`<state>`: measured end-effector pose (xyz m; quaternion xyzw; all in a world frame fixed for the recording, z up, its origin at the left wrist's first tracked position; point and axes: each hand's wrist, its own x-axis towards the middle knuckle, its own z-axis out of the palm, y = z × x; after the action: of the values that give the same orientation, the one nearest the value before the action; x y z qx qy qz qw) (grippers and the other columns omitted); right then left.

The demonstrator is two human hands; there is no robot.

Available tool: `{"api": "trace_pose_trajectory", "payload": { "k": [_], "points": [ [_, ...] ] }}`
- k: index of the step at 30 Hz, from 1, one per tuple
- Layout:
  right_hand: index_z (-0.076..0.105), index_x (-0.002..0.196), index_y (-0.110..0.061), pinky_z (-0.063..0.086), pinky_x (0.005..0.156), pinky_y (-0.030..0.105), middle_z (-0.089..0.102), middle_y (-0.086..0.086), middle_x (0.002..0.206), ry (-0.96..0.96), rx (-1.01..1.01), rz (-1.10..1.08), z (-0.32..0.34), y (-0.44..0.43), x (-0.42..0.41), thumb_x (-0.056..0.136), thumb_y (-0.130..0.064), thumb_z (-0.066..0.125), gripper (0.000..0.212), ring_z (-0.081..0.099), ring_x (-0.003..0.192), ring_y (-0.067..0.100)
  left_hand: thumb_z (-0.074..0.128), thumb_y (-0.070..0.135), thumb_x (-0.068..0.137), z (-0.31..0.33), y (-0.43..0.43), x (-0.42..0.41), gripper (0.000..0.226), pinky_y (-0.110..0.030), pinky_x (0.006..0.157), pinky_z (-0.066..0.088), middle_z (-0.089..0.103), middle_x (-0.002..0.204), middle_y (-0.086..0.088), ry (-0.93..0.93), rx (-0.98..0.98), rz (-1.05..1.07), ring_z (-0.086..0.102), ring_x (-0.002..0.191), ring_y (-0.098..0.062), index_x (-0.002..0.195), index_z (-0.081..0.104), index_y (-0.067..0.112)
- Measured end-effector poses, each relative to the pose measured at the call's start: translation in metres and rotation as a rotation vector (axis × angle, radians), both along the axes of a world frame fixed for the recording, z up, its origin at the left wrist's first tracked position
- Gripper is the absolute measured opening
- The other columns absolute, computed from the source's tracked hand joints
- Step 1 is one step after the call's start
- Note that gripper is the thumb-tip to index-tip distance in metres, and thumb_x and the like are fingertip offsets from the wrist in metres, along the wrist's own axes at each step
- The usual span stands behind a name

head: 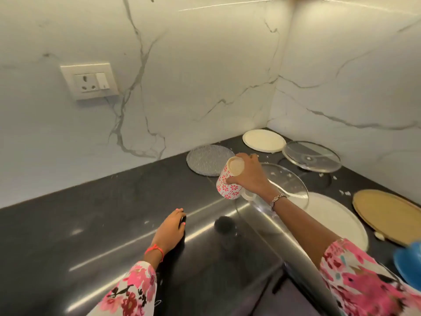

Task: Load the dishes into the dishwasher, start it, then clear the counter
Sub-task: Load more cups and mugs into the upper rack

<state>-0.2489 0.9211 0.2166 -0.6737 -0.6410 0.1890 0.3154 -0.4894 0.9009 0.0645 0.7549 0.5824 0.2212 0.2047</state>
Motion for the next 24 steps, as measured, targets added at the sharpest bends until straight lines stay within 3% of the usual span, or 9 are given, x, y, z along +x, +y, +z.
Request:
{"api": "trace_pose_trajectory", "payload": {
  "k": [7, 10, 14, 17, 21, 24],
  "points": [
    [0.043, 0.129, -0.018, 0.044, 0.097, 0.047, 0.036, 0.008, 0.125, -0.041, -0.075, 0.003, -0.028, -0.213, -0.028, 0.058, -0.026, 0.085, 0.083, 0.043, 0.117, 0.03, 0.052, 0.012, 0.09, -0.01, -0.178, -0.002, 0.035, -0.022, 0.111, 0.02, 0.045, 0.14, -0.007, -0.03, 0.147, -0.133, 0.036, 0.135, -0.02, 0.124, 0.052, 0.004],
    [0.041, 0.13, -0.018, 0.043, 0.097, 0.044, 0.035, 0.009, 0.129, -0.116, -0.129, -0.026, -0.041, -0.294, -0.04, 0.062, -0.029, 0.083, 0.081, 0.041, 0.119, 0.03, 0.05, 0.017, 0.085, -0.014, -0.243, -0.002, 0.033, -0.034, 0.106, 0.036, 0.058, 0.127, -0.012, 0.045, 0.23, -0.269, 0.05, 0.124, -0.026, 0.113, 0.061, 0.004],
    [0.037, 0.131, -0.018, 0.043, 0.095, 0.043, 0.028, 0.011, 0.138, -0.18, -0.195, -0.091, -0.068, -0.393, -0.061, 0.065, -0.034, 0.081, 0.081, 0.035, 0.125, 0.032, 0.048, 0.029, 0.075, -0.03, -0.325, -0.008, 0.035, -0.03, 0.091, 0.046, 0.068, 0.108, -0.006, 0.145, 0.275, -0.429, 0.064, 0.102, -0.022, 0.099, 0.066, 0.011],
    [0.036, 0.13, -0.018, 0.046, 0.089, 0.041, 0.033, 0.008, 0.128, -0.184, -0.229, -0.171, -0.097, -0.463, -0.083, 0.066, -0.034, 0.079, 0.078, 0.039, 0.117, 0.029, 0.055, 0.032, 0.07, -0.046, -0.386, -0.024, 0.034, -0.033, 0.076, 0.055, 0.071, 0.102, -0.002, 0.176, 0.204, -0.503, 0.068, 0.096, -0.019, 0.096, 0.068, 0.014],
    [0.034, 0.133, -0.018, 0.046, 0.091, 0.038, 0.033, 0.008, 0.129, -0.173, -0.311, -0.29, -0.151, -0.564, -0.123, 0.068, -0.032, 0.076, 0.078, 0.038, 0.119, 0.029, 0.046, 0.037, 0.072, -0.085, -0.467, -0.061, 0.039, -0.024, 0.083, 0.049, 0.07, 0.099, -0.002, 0.17, 0.158, -0.62, 0.061, 0.098, -0.017, 0.097, 0.066, 0.014],
    [0.032, 0.134, -0.018, 0.049, 0.089, 0.036, 0.031, 0.008, 0.133, -0.145, -0.386, -0.372, -0.186, -0.648, -0.157, 0.068, -0.033, 0.075, 0.08, 0.036, 0.121, 0.028, 0.04, 0.04, 0.074, -0.104, -0.532, -0.089, 0.041, -0.024, 0.075, 0.053, 0.071, 0.098, 0.0, 0.231, 0.115, -0.648, 0.059, 0.1, -0.015, 0.094, 0.067, 0.016]
  ]
}}
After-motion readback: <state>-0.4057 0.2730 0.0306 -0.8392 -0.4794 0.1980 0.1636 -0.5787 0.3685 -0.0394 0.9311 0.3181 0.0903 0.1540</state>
